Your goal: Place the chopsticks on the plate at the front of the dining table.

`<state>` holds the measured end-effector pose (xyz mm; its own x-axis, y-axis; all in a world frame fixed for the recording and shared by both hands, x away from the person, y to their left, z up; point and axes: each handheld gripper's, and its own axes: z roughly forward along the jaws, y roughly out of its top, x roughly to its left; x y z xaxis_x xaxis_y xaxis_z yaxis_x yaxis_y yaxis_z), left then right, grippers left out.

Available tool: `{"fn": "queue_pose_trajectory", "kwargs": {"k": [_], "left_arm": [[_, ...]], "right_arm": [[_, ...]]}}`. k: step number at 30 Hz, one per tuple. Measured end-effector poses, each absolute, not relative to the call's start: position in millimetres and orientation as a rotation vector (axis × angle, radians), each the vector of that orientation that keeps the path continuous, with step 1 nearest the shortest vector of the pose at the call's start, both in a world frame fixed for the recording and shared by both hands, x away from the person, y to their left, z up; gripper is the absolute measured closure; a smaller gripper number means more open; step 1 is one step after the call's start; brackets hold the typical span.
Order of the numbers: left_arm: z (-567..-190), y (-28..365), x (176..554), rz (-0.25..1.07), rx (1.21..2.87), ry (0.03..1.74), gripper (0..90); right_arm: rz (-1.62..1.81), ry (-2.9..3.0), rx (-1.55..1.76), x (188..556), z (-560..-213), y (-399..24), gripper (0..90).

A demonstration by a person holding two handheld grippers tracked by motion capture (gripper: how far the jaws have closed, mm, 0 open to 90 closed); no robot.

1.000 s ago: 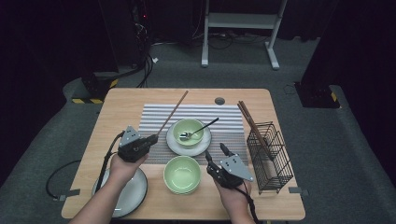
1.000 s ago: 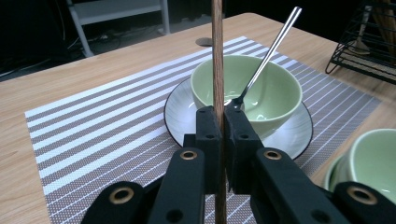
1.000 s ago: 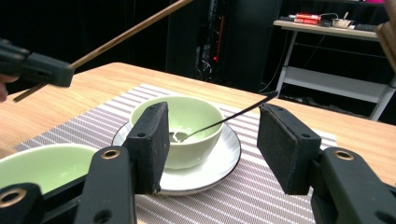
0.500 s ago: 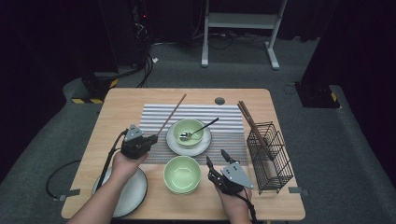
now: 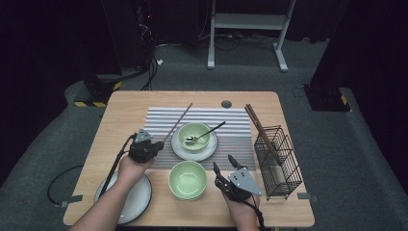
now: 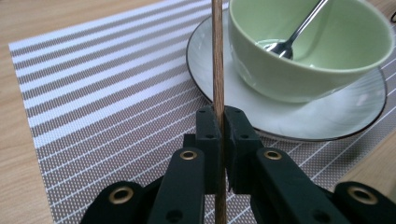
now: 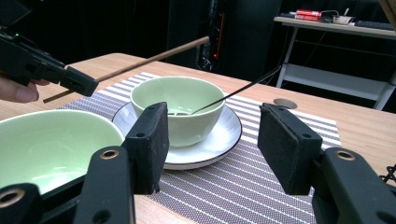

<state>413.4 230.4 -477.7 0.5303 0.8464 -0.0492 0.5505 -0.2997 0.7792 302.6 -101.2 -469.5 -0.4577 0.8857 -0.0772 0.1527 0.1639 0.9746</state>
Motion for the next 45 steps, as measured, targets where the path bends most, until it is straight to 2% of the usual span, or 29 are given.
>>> {"fn": "queue_pose_trajectory", "kwargs": {"k": [15, 45], "left_arm": [[-486, 221, 422, 0.427, 2.113, 1.158, 84.9], [-488, 206, 430, 0.393, 2.212, 1.183, 84.2]], "right_arm": [[1.349, 1.761, 0.991, 301, -470, -100, 43.8], [1.346, 1.754, 0.997, 302, -470, -102, 44.4]]}}
